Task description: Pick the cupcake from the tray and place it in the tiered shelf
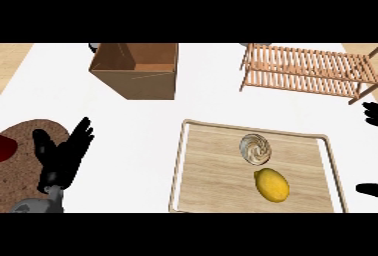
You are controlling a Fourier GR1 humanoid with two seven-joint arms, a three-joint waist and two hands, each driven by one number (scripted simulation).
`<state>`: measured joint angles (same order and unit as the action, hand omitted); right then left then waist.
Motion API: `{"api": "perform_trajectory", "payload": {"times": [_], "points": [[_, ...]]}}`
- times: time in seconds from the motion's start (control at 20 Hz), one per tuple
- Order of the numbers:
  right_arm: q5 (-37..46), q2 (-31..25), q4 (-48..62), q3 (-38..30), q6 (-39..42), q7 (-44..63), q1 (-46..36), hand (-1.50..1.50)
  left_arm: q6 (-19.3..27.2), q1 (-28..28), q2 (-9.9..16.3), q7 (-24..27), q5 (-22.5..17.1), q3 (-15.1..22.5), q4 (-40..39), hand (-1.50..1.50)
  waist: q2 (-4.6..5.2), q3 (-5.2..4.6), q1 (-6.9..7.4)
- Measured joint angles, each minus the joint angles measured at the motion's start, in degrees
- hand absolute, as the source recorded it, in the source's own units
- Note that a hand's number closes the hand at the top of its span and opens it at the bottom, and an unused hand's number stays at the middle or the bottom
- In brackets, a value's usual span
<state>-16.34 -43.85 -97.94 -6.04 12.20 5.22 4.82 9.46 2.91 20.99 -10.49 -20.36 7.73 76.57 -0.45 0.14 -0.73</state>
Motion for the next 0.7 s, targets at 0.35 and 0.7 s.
{"api": "perform_trajectory", "payload": {"times": [0.35, 0.7], "points": [[2.6, -1.7, -13.5, 5.7, -3.9, 22.0, -4.5, -1.50, -0.6, 0.6, -0.5, -1.1, 0.3, -0.5, 0.0, 0.00, 0.13, -0.02, 0.78], [12.7, 1.9, -15.1, 15.5, -10.4, 41.5, -16.4, -1.50, -1.7, 1.9, -0.8, -2.3, 0.8, -1.0, -0.7, 0.00, 0.38, -0.05, 1.70]]}}
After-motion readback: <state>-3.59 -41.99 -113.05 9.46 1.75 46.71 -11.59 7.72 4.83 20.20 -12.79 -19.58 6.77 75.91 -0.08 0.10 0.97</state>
